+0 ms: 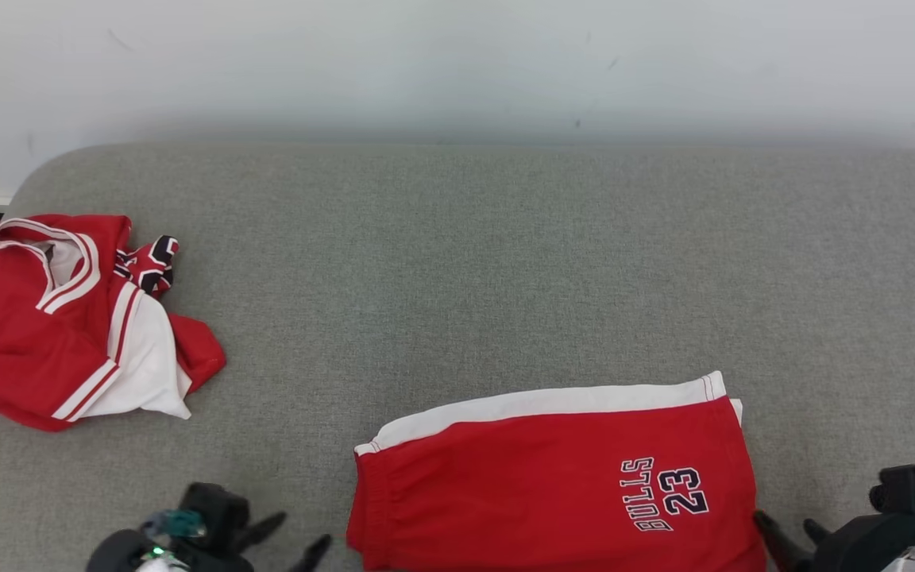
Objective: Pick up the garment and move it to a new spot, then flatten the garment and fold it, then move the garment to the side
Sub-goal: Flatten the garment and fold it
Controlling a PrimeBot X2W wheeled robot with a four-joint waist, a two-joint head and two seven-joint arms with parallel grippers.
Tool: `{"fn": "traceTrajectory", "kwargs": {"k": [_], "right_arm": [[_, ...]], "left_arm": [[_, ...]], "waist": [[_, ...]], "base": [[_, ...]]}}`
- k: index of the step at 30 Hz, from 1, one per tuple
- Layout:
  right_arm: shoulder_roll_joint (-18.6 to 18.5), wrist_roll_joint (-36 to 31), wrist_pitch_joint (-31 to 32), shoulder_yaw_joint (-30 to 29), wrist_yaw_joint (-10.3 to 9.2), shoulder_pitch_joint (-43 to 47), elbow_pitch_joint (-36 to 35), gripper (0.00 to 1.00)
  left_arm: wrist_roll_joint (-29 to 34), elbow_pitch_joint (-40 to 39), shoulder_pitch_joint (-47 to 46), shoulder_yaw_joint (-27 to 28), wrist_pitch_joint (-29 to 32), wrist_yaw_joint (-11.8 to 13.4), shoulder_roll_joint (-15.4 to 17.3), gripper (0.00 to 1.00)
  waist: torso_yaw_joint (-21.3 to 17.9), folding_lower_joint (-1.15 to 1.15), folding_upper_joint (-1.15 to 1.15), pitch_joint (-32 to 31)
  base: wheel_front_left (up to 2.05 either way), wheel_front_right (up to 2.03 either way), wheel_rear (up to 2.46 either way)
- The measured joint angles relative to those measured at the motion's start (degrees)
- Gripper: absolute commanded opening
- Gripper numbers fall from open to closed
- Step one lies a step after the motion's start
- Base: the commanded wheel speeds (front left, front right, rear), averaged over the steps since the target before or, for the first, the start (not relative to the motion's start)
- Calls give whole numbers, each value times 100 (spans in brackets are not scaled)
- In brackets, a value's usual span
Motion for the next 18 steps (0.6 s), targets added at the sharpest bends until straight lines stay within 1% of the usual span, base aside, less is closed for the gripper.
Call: {"fn": "traceTrajectory", "kwargs": {"k": [2, 4, 6, 8, 9, 12, 14, 17, 18], "right_arm": [[-4, -38, -80, -101, -100, 6, -92, 100], [-33, -171, -168, -156, -175, 90, -152, 100], [-38, -298, -345, -299, -315, 172, -224, 100], [-57, -370, -581, -415, -365, 177, -363, 100], [-48, -370, -722, -467, -372, 155, -439, 100], [116, -333, -1118, -566, -385, 2, -592, 100], [201, -334, -1394, -524, -349, -63, -671, 100], [292, -364, -1784, -366, -241, -121, -719, 100], [331, -369, -1927, -318, -187, -133, -731, 100]], "left_arm": [[-131, 9, 77, 243, -158, 215, 29, 100], [-338, 43, 206, 531, -389, 482, 23, 100], [-453, 45, 322, 832, -679, 760, 29, 100], [-601, 21, 417, 1187, -1027, 1096, 23, 100], [-679, 2, 470, 1391, -1228, 1196, 24, 100], [-737, -80, 627, 1848, -1766, 1225, 3, 100], [-733, -136, 758, 2041, -1791, 1220, -55, 100], [-692, -282, 957, 2274, -1752, 1213, -188, 100], [-656, -277, 1025, 2441, -1752, 1169, -269, 100]], "waist": [[17, 0, 0, -48], [35, 0, 0, -104], [55, 0, 0, -168], [76, 0, 0, -238], [85, 0, 0, -273], [110, 0, 0, -388], [125, 0, 0, -467], [154, 0, 0, -588], [164, 0, 0, -628]], "base": [[0, 0, 0], [0, 0, 0], [0, 0, 0], [0, 0, 0], [0, 0, 0], [0, 0, 0], [0, 0, 0], [0, 0, 0], [0, 0, 0]]}}
